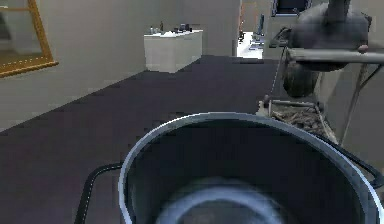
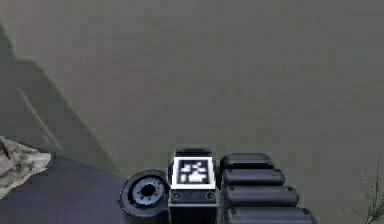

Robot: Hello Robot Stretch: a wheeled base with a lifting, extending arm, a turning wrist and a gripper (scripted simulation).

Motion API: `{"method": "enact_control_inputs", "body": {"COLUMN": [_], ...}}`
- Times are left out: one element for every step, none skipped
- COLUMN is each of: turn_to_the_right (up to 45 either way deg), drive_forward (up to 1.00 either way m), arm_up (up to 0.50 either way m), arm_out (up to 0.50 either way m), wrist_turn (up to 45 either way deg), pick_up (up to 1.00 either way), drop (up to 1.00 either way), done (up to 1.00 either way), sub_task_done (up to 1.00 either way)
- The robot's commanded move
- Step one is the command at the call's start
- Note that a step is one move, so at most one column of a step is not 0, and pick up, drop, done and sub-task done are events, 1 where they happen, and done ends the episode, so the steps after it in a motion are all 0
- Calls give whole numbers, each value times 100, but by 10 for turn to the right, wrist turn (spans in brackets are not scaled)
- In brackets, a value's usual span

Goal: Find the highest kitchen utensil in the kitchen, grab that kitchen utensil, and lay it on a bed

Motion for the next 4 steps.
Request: {"method": "enact_control_inputs", "body": {"turn_to_the_right": [0,-30,0,120], "drive_forward": [100,0,100,0], "arm_up": [0,0,0,0], "arm_out": [0,0,0,0], "wrist_turn": [0,0,0,0], "pick_up": [0,0,0,0], "drop": [0,0,0,0], "done": [0,0,0,0], "sub_task_done": [0,0,0,0]}}
